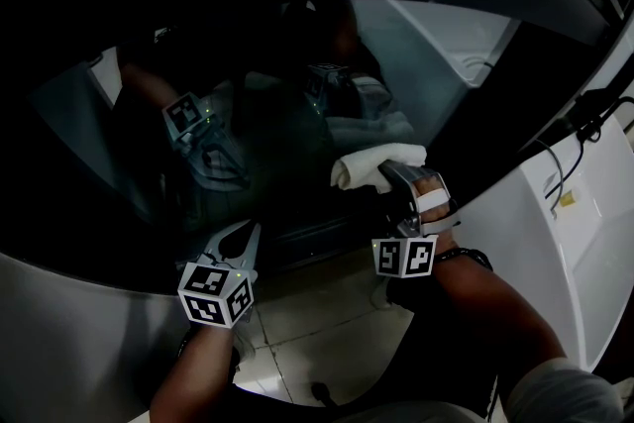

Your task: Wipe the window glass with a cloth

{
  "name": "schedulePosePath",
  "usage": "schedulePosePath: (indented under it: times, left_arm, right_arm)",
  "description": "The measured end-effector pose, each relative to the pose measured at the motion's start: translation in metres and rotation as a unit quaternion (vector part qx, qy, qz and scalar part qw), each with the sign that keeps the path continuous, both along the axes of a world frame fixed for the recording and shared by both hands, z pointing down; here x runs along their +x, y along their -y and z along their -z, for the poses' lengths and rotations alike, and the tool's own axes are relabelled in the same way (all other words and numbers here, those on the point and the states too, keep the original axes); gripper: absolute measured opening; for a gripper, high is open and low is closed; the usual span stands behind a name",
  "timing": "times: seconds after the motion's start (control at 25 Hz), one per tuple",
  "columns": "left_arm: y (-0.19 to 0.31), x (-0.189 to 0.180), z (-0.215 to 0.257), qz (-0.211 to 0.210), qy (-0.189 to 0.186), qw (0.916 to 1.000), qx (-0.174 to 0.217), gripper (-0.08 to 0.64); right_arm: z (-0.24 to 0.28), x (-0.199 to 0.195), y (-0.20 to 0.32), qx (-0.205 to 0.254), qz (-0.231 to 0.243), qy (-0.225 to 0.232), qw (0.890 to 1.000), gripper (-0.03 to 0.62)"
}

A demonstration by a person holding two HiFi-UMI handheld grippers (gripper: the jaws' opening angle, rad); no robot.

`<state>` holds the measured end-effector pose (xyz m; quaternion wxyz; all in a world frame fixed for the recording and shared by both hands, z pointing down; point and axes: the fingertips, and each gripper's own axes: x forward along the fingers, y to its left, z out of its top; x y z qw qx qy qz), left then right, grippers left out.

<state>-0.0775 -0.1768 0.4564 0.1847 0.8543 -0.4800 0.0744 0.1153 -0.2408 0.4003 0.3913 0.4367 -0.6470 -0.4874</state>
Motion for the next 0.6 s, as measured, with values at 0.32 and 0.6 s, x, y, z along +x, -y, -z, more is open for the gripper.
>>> schedulePosePath:
  times: [0.32,0.6]
  left_arm:
    - [0.005,-0.006,-0.001,0.008,0.002,1.0000,-0.001,0.017]
    - [0.009,0.007,-0.001,0.022,0.011,0.9997,-0.005,0.017]
  right_arm:
    - [-0.002,-0.001,0.002,-0.011,-0.001,-0.009,1.000,0.080]
    - [-0.001,0.016,0.002,-0.042,0.000,-0.024,0.999,0.077]
